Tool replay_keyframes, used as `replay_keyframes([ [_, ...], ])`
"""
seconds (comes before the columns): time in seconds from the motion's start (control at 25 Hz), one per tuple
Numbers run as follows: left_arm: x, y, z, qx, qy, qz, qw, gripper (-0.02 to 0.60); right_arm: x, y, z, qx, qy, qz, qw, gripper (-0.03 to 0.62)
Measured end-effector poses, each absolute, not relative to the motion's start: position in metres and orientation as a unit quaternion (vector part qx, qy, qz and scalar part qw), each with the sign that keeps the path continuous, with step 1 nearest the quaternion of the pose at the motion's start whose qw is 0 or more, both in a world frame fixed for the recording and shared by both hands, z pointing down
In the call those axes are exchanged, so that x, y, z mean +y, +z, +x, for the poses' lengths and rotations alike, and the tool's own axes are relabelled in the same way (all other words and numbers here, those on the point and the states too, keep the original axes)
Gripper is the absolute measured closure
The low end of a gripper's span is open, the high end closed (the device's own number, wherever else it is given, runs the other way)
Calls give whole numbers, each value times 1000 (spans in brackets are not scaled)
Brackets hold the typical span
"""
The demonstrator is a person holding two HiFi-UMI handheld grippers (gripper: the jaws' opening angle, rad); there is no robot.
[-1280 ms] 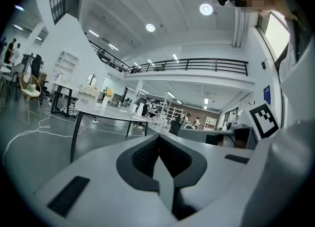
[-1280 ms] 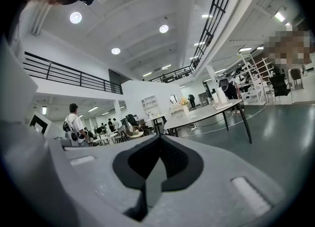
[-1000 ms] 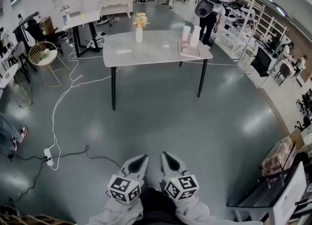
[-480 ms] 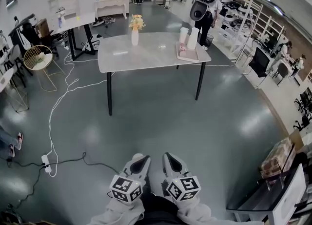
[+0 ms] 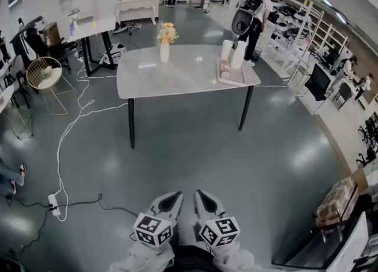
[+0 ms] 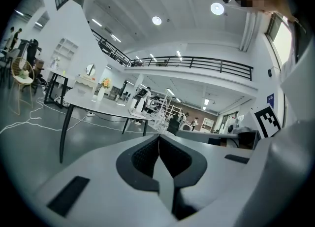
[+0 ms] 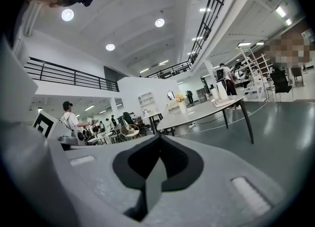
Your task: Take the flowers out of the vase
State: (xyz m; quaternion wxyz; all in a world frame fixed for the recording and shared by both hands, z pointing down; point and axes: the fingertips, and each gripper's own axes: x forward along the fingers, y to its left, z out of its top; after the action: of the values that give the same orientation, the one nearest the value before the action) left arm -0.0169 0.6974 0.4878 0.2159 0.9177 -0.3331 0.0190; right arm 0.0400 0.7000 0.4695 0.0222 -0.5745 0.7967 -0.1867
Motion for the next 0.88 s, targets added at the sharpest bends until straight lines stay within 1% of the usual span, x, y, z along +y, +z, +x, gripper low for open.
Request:
replay_keyframes([
  [0.44, 601, 478, -10, -332, 29, 920, 207, 577, 592, 458, 61, 786, -191, -586, 37, 595],
  [0.88, 494, 467, -14, -327, 28, 922, 204, 577, 492, 447, 51, 790, -186, -583, 36, 595],
])
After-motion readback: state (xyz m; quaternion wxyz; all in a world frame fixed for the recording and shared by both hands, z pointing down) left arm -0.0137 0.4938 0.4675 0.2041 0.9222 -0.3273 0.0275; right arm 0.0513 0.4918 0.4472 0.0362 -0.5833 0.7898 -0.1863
